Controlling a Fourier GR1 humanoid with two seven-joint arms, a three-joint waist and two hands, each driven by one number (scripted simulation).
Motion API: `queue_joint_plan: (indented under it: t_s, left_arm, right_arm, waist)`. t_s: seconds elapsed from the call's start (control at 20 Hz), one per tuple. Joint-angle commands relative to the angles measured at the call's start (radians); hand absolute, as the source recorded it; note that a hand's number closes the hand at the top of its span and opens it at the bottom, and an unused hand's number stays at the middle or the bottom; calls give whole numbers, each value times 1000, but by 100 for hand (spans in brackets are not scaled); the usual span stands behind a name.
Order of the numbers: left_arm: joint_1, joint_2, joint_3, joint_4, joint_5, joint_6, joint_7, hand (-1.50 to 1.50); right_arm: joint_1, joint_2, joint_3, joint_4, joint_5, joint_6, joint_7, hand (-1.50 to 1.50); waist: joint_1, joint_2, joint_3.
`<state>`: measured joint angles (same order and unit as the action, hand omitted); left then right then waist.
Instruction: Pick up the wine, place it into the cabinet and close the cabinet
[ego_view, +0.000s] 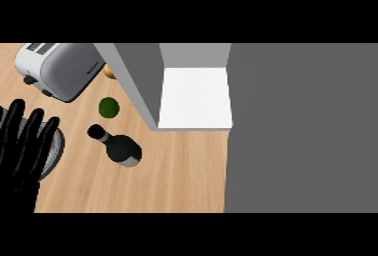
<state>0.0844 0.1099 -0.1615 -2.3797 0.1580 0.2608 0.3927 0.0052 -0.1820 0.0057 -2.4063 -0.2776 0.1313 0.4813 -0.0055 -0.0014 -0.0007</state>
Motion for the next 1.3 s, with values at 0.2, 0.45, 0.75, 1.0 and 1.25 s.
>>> queue_joint_plan:
  t_s: [0.2,0.45,0.75,1.0,1.25]
  left_arm:
    - [21,-1,111,172,133,-108,-102,-150]
    - [44,21,154,238,160,-167,-121,-150]
    - [36,18,196,396,197,-259,-216,-150]
    - [-13,-24,190,545,142,-255,-319,-150]
    - [-18,-7,250,611,144,-269,-376,-150]
  right_arm:
    - [10,3,-17,-193,-83,-42,119,-150]
    - [19,2,-8,-198,-79,-32,132,-150]
    - [52,-14,-67,-160,-134,29,73,-150]
    - [-14,4,-25,-183,-81,-32,146,-150]
    - [-34,-20,-78,-178,-120,-16,168,-150]
  waist:
    - [-6,-1,0]
    - [-1,-1,0]
    - [-5,0,0]
    - [-7,0,0]
    - [-3,0,0]
